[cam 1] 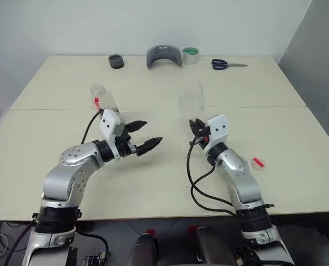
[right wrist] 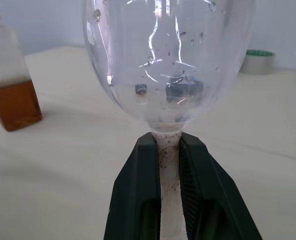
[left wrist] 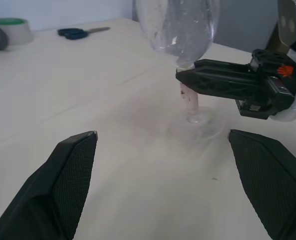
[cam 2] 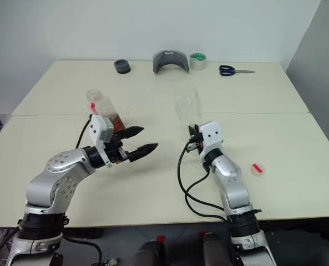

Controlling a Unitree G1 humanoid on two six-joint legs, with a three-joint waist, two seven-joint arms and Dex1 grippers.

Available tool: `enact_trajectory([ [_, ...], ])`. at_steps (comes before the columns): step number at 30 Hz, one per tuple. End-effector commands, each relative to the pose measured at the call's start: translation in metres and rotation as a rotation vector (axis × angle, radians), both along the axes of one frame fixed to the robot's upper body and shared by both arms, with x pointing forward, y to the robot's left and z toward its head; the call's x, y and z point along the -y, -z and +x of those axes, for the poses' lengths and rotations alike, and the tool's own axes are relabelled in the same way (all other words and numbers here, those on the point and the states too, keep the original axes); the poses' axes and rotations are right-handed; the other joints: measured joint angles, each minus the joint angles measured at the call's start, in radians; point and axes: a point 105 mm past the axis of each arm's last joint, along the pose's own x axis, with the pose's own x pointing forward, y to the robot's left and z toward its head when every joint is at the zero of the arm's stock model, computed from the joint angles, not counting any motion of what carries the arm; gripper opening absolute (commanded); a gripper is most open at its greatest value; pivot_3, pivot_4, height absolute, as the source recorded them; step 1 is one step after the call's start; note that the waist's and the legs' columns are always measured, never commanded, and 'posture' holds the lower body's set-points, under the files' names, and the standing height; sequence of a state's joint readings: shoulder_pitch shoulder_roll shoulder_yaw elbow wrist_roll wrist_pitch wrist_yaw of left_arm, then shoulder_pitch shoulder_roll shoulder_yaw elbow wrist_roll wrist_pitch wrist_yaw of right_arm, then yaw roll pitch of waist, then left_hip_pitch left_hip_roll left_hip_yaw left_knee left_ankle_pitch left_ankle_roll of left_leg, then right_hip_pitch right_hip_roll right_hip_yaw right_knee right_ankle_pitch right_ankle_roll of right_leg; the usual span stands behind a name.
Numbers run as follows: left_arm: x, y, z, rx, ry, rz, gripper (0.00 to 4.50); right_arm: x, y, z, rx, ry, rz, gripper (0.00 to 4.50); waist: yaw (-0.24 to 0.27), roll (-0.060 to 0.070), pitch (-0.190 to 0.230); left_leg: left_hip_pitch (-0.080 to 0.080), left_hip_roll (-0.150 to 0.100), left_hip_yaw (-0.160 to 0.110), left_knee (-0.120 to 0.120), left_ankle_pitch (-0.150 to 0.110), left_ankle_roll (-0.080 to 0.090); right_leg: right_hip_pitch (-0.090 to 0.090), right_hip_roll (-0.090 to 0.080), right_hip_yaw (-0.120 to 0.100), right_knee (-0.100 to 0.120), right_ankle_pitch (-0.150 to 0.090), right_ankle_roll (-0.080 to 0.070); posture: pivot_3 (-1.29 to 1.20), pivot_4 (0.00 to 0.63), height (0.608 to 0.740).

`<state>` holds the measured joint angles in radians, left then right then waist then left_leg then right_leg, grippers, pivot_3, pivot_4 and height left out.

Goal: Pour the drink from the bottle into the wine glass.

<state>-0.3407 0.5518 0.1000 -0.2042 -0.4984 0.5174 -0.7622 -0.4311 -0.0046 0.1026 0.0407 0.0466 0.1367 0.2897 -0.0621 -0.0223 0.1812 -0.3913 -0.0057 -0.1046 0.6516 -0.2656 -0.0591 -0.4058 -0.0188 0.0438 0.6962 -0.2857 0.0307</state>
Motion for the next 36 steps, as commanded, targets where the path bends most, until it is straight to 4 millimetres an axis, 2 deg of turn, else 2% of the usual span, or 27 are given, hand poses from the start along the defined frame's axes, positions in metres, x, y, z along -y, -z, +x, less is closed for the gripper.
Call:
enact_trajectory([
  [1,-0.005,-0.017,-0.003,0.07,-0.055,0.001,4.5,-0.027,-0.025,0.009,0.12,-0.083,0.009,0.24,-0.001,0.0,0.0,0.0,0.0,0.0,0.0,0.0,0.0,0.0,0.0,0.0,0.0,0.0,0.0,0.0,0.15,0.74],
  [5,-0.003,-0.02,-0.006,0.077,-0.058,0.001,4.5,-0.042,-0.016,0.024,0.105,-0.111,0.004,0.24,0.001,0.0,0.0,0.001,0.0,0.0,-0.003,0.001,-0.001,0.0,0.0,-0.001,-0.001,0.0,-0.001,0.0,0.15,0.74],
  [9,-0.005,-0.022,-0.007,0.077,-0.07,0.004,4.5,-0.042,0.002,0.031,0.062,-0.112,0.001,0.24,0.004,0.0,0.0,0.001,0.0,0.0,-0.005,0.001,-0.002,0.0,0.0,-0.001,-0.002,0.0,-0.001,0.0,0.15,0.74],
  [16,-0.006,-0.025,-0.004,0.071,-0.073,0.009,4.5,-0.022,0.032,0.015,0.001,-0.093,0.0,0.24,0.007,0.0,0.0,0.001,0.0,0.0,-0.005,0.001,-0.002,0.001,-0.001,-0.001,-0.003,0.0,-0.001,0.0,0.15,0.74],
  [21,-0.003,-0.025,-0.003,0.069,-0.059,0.01,4.5,-0.014,0.042,0.005,-0.028,-0.071,0.006,0.24,0.007,0.0,0.0,0.001,0.0,0.0,-0.005,0.001,-0.002,0.001,0.0,-0.001,-0.002,0.0,-0.001,0.0,0.15,0.74],
  [27,-0.005,-0.024,0.0,0.073,-0.061,0.015,4.5,-0.021,0.032,0.007,-0.016,-0.08,0.023,0.24,0.007,0.0,0.0,0.002,0.0,0.0,-0.005,0.001,-0.002,0.001,0.0,-0.001,-0.002,0.0,-0.001,0.0,0.15,0.74],
  [32,-0.017,-0.02,0.004,0.082,-0.12,0.021,4.5,-0.037,0.002,0.02,0.059,-0.119,0.08,0.24,0.002,0.0,0.0,0.002,0.0,0.0,-0.005,0.002,-0.003,0.001,0.0,-0.001,-0.002,0.0,-0.001,0.0,0.15,0.74],
  [36,-0.021,-0.019,0.002,0.09,-0.131,0.022,4.5,-0.046,-0.005,0.027,0.071,-0.157,0.091,0.24,0.002,0.0,0.0,0.003,0.001,0.0,-0.006,0.002,-0.003,0.0,0.001,-0.001,-0.001,0.0,-0.001,0.0,0.15,0.74],
])
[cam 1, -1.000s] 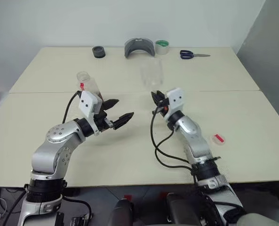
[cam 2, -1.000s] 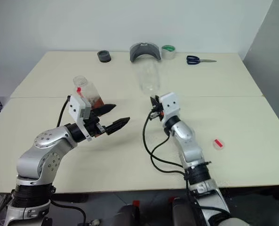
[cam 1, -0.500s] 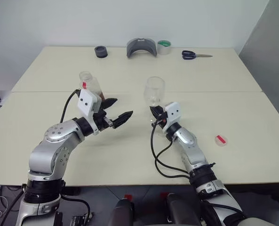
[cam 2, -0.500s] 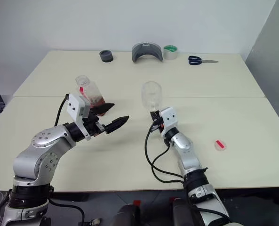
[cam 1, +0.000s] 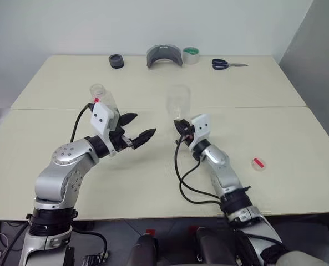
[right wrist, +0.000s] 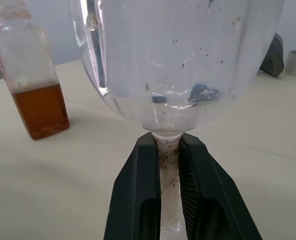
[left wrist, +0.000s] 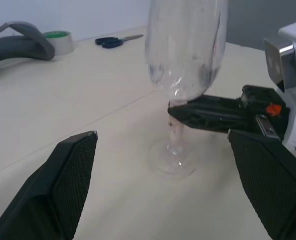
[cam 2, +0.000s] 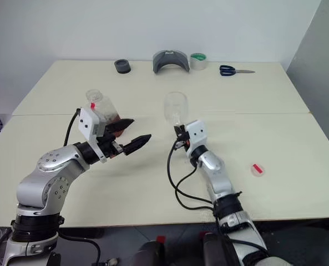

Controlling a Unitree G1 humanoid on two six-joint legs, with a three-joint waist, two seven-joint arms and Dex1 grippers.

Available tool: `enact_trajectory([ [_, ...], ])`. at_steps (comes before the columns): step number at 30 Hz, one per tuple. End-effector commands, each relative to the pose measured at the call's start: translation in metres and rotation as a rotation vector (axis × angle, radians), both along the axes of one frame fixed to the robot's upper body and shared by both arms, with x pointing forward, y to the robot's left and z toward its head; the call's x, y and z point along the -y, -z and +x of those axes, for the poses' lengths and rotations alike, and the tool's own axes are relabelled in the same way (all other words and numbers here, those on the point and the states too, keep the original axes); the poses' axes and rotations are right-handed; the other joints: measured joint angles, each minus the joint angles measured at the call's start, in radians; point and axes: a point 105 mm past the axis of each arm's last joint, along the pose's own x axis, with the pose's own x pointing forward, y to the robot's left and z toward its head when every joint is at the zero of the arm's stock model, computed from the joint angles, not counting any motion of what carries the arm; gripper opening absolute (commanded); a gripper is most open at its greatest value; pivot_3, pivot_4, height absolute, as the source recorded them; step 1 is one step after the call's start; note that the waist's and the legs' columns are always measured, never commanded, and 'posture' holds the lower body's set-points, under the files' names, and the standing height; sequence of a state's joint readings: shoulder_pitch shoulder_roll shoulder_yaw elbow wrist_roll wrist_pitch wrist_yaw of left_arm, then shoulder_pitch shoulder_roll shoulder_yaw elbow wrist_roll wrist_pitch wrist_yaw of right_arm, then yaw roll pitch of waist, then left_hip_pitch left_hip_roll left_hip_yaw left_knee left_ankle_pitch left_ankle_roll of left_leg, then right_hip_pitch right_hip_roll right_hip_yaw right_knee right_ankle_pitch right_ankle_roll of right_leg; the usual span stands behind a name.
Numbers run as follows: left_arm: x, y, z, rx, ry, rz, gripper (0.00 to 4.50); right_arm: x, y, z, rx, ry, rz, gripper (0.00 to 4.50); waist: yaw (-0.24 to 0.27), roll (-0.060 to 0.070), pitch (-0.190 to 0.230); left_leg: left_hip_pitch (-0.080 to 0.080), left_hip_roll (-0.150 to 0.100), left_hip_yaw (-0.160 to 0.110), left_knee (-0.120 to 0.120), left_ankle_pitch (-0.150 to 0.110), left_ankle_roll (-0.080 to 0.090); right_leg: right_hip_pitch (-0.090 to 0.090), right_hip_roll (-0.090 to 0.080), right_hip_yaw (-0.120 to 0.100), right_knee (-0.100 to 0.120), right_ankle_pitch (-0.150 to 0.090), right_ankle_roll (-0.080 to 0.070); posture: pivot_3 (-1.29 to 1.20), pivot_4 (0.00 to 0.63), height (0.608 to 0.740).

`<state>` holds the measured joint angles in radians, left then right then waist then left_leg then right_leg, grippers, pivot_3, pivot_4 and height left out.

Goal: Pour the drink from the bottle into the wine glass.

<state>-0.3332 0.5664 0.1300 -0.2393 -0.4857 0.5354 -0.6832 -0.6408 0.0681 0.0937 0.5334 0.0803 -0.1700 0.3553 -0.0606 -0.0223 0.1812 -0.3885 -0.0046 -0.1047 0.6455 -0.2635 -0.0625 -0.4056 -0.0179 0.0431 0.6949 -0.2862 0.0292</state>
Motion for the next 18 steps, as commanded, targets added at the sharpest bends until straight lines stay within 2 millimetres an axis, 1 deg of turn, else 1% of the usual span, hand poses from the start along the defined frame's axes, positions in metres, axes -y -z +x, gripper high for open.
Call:
enact_trajectory([
  [1,-0.011,-0.011,-0.002,0.062,-0.034,0.008,4.5,-0.009,-0.018,0.002,0.06,-0.039,0.05,0.24,0.001,0.0,0.0,0.0,0.0,0.0,0.0,0.0,0.0,0.0,0.0,0.0,0.0,0.0,0.0,0.0,0.15,0.74],
  [2,-0.012,-0.011,-0.003,0.062,-0.038,0.009,4.5,-0.011,-0.016,0.002,0.055,-0.047,0.044,0.24,0.001,0.0,0.0,0.0,0.0,0.0,0.0,0.0,0.0,0.0,0.0,0.0,0.0,0.0,0.0,0.0,0.15,0.74],
  [5,-0.018,-0.01,-0.005,0.065,-0.048,0.01,4.5,-0.013,0.0,0.004,0.013,-0.06,0.012,0.24,0.002,0.0,0.0,0.0,-0.001,0.0,0.0,0.0,0.0,0.0,-0.001,0.0,0.0,0.0,0.0,0.0,0.15,0.74],
  [7,-0.018,-0.011,-0.007,0.068,-0.048,0.012,4.5,-0.013,0.008,0.004,-0.002,-0.062,0.001,0.24,0.002,0.0,0.0,0.0,-0.001,0.0,0.0,0.0,0.0,0.0,-0.001,0.0,0.0,0.0,0.0,0.0,0.15,0.74],
  [12,-0.016,-0.017,-0.011,0.074,-0.053,0.013,4.5,-0.011,0.013,0.003,-0.008,-0.061,-0.003,0.24,0.002,0.0,0.0,0.0,-0.001,0.0,0.0,0.0,0.0,0.0,-0.001,0.0,0.001,0.0,0.0,0.0,0.15,0.74],
  [18,-0.015,-0.024,-0.023,0.072,-0.025,0.029,4.5,-0.01,0.017,0.003,-0.013,-0.068,-0.014,0.24,0.002,0.0,0.0,0.001,-0.001,0.0,0.0,0.0,0.0,0.0,-0.001,0.0,0.001,0.0,0.0,0.0,0.15,0.74],
])
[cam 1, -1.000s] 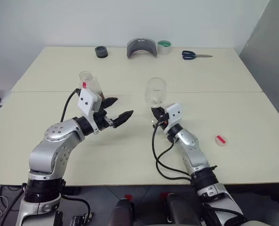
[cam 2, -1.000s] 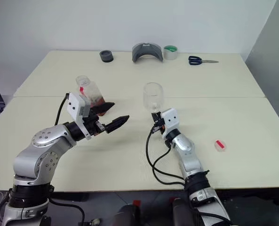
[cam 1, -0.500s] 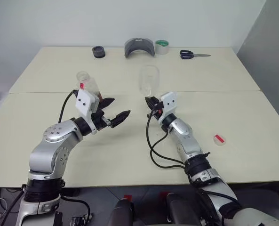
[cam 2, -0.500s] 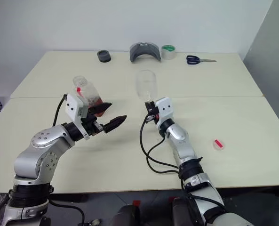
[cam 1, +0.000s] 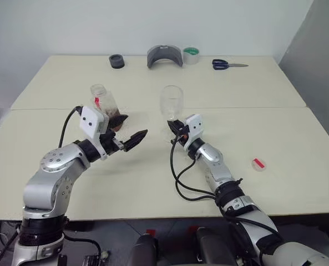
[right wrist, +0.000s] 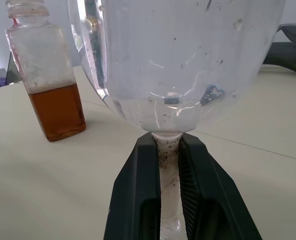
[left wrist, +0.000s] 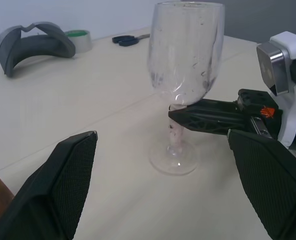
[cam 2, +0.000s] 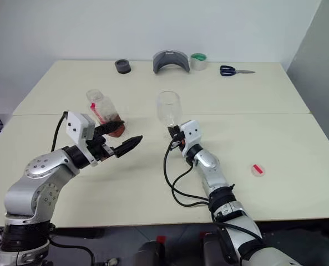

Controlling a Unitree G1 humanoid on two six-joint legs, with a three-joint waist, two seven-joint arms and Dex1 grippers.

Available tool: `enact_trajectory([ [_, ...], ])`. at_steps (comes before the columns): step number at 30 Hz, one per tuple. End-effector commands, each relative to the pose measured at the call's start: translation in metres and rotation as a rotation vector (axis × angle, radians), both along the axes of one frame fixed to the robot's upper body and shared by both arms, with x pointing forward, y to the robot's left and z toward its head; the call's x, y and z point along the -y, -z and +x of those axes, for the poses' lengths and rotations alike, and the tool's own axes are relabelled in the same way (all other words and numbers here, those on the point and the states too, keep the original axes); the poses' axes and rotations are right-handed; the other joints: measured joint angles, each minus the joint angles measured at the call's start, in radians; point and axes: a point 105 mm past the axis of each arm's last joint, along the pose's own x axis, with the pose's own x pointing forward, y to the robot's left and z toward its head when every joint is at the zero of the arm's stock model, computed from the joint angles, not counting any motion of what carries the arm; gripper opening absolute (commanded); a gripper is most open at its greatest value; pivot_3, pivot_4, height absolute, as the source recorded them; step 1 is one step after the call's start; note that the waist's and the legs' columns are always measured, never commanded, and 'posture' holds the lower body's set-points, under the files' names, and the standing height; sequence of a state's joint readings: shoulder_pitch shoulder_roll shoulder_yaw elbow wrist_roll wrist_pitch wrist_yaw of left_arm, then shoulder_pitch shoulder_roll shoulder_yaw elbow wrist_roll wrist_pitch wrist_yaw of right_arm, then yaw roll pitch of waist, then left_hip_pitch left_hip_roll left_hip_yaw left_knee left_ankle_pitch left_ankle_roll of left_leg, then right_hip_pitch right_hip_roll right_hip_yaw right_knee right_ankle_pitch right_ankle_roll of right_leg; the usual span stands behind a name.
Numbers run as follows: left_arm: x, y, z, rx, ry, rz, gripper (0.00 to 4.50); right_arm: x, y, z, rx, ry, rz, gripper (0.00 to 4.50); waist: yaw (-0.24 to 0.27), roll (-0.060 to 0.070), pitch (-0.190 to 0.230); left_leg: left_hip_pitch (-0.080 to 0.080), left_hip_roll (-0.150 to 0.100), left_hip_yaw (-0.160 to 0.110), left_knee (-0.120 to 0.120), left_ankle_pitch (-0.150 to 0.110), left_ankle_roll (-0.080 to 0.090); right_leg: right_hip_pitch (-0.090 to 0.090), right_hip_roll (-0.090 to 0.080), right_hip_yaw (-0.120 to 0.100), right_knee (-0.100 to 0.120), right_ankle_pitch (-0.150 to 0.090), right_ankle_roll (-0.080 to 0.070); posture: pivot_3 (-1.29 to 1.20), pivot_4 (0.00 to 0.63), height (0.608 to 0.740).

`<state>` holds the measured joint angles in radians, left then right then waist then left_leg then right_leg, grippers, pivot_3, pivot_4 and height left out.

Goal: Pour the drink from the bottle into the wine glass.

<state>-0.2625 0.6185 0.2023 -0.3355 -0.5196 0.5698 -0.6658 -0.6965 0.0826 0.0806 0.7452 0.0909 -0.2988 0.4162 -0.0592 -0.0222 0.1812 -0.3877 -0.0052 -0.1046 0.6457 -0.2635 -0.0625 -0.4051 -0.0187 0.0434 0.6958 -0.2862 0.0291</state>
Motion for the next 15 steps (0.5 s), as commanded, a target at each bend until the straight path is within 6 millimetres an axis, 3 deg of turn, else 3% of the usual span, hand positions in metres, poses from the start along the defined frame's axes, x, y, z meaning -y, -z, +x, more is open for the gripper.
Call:
enact_trajectory([
  [1,-0.002,-0.016,-0.01,0.051,0.015,0.012,4.5,-0.001,-0.002,0.0,0.013,-0.012,-0.007,0.24,0.0,0.0,0.0,0.0,0.0,0.0,0.0,0.0,0.0,0.0,0.0,0.0,0.0,0.0,0.0,0.0,0.15,0.74],
  [12,-0.013,-0.014,-0.013,0.048,0.009,0.029,4.5,0.0,0.002,0.001,-0.011,-0.007,-0.006,0.24,0.0,0.0,0.0,0.002,0.0,0.001,0.0,0.0,0.0,0.001,0.0,0.0,0.0,0.0,0.0,0.0,0.15,0.74],
  [13,-0.012,-0.013,-0.013,0.049,0.013,0.028,4.5,0.0,0.002,0.001,-0.012,-0.005,-0.003,0.94,0.0,0.0,0.0,0.002,0.0,0.001,0.0,0.0,0.0,0.001,0.0,0.0,0.0,0.0,0.0,0.0,0.15,0.74],
  [15,-0.011,-0.012,-0.012,0.05,0.02,0.026,4.5,0.001,0.002,0.001,-0.014,-0.003,0.001,1.43,0.0,0.0,0.0,0.002,0.0,0.001,0.0,0.0,0.0,0.001,0.0,0.001,0.0,0.0,0.0,0.0,0.15,0.74],
])
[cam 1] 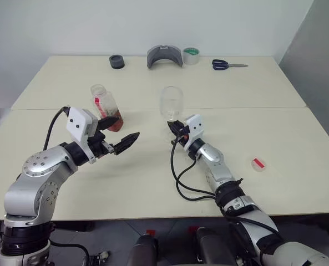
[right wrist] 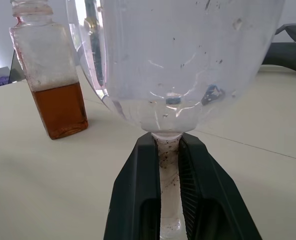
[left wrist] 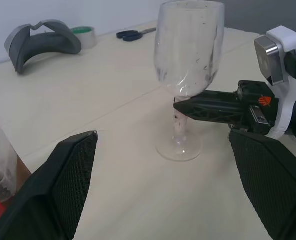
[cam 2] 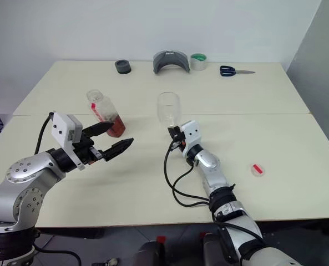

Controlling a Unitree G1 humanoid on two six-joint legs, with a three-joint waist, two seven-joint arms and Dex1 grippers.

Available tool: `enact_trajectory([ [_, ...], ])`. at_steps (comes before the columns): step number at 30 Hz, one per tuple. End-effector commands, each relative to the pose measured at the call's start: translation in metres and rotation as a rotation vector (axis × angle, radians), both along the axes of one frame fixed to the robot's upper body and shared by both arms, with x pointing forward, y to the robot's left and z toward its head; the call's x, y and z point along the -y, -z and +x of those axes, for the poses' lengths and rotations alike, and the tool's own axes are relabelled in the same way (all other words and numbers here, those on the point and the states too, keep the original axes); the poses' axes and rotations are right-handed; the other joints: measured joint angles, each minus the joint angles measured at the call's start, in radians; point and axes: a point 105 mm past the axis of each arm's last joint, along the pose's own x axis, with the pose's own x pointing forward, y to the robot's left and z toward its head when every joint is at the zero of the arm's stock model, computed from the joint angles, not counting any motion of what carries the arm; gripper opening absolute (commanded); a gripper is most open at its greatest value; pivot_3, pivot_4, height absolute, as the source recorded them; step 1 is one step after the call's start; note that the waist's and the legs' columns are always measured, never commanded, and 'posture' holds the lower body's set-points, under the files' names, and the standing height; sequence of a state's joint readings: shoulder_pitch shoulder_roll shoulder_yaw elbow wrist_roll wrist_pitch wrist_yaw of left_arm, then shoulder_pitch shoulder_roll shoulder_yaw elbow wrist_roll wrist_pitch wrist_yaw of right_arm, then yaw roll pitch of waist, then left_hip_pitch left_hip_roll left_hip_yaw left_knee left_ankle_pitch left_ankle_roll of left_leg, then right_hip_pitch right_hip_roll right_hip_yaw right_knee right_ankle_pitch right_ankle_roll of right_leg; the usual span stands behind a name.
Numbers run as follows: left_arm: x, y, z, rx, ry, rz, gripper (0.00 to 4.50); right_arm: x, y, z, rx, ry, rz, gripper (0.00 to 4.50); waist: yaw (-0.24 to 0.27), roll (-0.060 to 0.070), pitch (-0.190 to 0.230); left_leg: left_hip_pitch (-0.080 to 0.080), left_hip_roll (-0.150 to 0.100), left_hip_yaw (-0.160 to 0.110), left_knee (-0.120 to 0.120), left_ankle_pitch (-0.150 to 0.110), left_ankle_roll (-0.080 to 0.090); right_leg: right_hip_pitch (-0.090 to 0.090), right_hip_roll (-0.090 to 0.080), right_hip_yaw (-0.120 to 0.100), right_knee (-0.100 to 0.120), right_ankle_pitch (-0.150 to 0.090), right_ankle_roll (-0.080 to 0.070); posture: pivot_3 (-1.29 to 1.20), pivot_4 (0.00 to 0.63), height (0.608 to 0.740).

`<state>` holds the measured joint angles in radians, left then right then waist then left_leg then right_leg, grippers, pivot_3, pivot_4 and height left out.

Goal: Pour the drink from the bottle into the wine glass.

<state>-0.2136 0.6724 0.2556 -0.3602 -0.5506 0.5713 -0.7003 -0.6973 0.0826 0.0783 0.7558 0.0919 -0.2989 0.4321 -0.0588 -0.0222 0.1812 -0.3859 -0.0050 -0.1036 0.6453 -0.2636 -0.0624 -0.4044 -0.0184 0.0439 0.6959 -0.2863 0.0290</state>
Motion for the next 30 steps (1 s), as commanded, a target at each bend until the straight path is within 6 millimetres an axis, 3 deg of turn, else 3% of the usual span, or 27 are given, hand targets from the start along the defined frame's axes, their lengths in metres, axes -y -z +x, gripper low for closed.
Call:
enact_trajectory([
  [1,0.003,-0.009,-0.002,0.051,0.025,0.0,4.5,0.002,-0.001,0.002,-0.005,0.011,0.005,1.78,0.0,0.0,0.0,0.0,0.0,0.0,0.0,0.0,0.0,0.0,0.0,0.0,0.0,0.0,0.0,0.0,0.15,0.74],
  [8,0.003,-0.007,0.001,0.06,0.037,-0.005,4.5,0.005,-0.002,0.002,-0.002,0.016,0.011,4.31,-0.001,0.0,0.0,0.0,0.0,0.0,0.0,0.0,0.0,0.0,0.0,0.0,0.0,0.0,0.0,0.0,0.15,0.74],
  [9,0.003,-0.007,0.001,0.063,0.038,-0.008,4.5,0.006,-0.001,0.001,-0.003,0.015,0.008,4.47,-0.001,0.0,0.0,0.0,0.0,0.0,0.0,0.0,0.0,0.0,0.0,0.0,0.0,0.0,0.0,0.0,0.15,0.74],
  [14,0.004,-0.003,0.001,0.065,0.026,-0.021,4.5,0.016,0.004,-0.006,-0.01,-0.007,-0.026,4.47,0.001,0.0,0.0,0.0,0.0,0.0,0.0,0.0,0.0,0.0,0.0,0.0,0.0,0.0,0.0,0.0,0.15,0.74],
  [21,-0.02,0.049,0.0,-0.043,-0.168,-0.043,4.5,0.046,0.015,-0.056,-0.032,-0.12,-0.188,4.47,0.003,0.0,0.0,0.0,0.0,-0.001,0.0,0.0,0.0,0.0,-0.002,0.001,-0.001,0.0,0.0,0.0,0.15,0.74],
  [26,-0.048,0.065,0.011,-0.012,-0.366,-0.054,4.5,0.047,0.002,-0.098,-0.022,-0.27,-0.271,4.47,0.003,0.0,0.0,0.0,0.001,-0.002,0.0,0.0,0.0,0.0,-0.001,0.0,-0.001,0.0,0.0,0.0,0.15,0.74],
  [30,-0.059,0.067,0.022,-0.005,-0.427,-0.093,4.5,0.039,-0.013,-0.114,-0.005,-0.341,-0.265,4.47,0.005,0.0,0.0,0.0,0.002,-0.002,0.0,0.0,0.0,0.0,-0.001,-0.001,-0.001,0.0,0.0,0.0,0.15,0.74],
])
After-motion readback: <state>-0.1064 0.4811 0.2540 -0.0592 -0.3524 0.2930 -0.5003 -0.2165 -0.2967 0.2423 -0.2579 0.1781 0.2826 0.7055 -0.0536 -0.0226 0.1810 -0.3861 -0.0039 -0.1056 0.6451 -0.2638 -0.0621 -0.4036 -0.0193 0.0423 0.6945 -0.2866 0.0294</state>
